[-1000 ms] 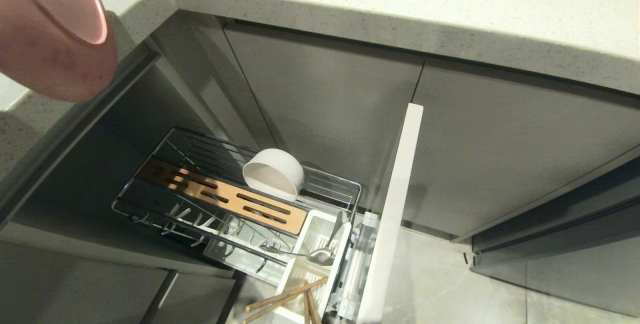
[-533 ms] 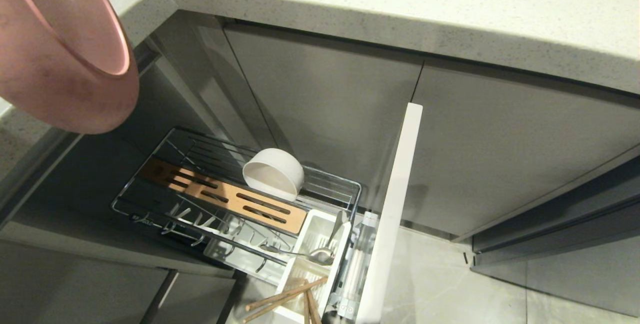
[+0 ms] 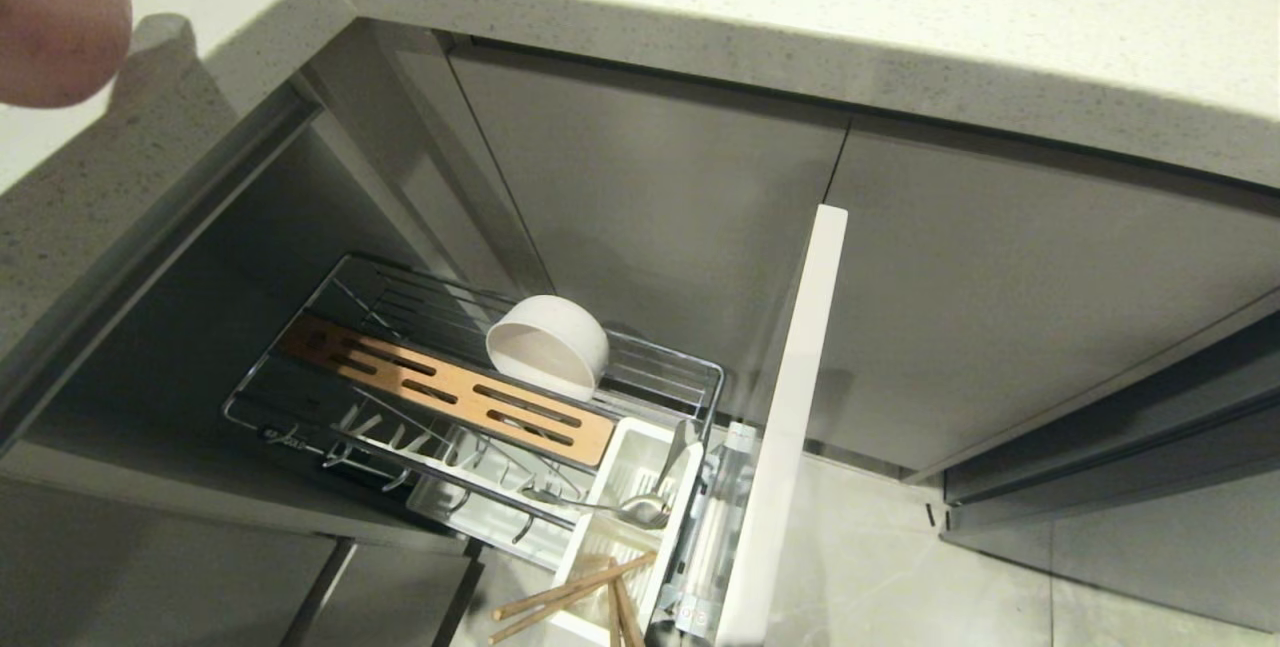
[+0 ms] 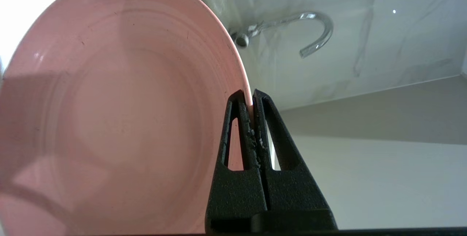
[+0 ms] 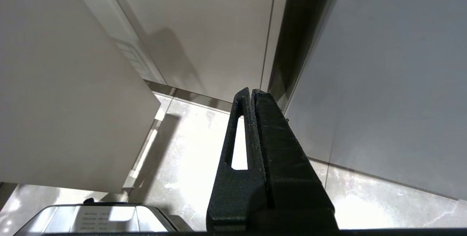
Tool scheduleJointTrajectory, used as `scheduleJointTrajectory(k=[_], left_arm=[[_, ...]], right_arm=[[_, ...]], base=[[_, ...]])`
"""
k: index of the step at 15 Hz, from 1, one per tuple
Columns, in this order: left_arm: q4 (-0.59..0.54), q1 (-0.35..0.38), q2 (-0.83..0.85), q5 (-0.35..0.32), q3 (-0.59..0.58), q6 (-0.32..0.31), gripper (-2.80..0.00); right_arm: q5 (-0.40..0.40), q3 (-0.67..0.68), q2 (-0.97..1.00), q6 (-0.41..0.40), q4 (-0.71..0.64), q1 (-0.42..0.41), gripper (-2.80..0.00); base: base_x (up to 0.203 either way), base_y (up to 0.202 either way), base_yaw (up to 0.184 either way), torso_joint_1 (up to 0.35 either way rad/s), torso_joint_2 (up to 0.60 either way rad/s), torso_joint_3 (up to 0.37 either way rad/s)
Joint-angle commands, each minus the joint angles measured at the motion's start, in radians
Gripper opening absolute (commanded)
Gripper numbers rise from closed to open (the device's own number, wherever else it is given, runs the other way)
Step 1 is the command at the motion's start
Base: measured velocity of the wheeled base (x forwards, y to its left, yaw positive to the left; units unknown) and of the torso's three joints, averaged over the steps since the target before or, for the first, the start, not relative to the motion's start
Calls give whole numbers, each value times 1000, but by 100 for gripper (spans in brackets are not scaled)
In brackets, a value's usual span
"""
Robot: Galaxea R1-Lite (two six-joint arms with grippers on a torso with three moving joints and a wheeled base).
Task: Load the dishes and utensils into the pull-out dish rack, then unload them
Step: Pick up the plate and place it in the cupboard
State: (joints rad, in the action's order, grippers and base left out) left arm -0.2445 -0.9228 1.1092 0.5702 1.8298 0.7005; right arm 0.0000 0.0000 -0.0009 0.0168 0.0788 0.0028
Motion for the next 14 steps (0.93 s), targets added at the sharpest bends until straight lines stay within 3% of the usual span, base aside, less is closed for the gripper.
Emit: scheduleJointTrajectory(k=[1, 3, 7, 11, 14], left_arm=[[-11, 11, 67, 23, 72, -43, -280], [-11, 17, 125, 110, 95, -78, -280], [-4, 17, 185, 157, 97, -168, -280], [-3, 7, 245, 219, 97, -184, -280], [5, -84, 265, 297, 97, -177, -280]], right_arm=[[0, 27, 1, 0, 1, 0, -280], [0, 27, 1, 0, 1, 0, -280], [0, 26, 1, 0, 1, 0, -280], [0, 26, 1, 0, 1, 0, -280], [0, 28, 1, 0, 1, 0, -280]], base=[[0, 0, 0, 0, 0, 0], [0, 0, 0, 0, 0, 0], [0, 0, 0, 0, 0, 0], [0, 0, 0, 0, 0, 0], [0, 0, 0, 0, 0, 0]])
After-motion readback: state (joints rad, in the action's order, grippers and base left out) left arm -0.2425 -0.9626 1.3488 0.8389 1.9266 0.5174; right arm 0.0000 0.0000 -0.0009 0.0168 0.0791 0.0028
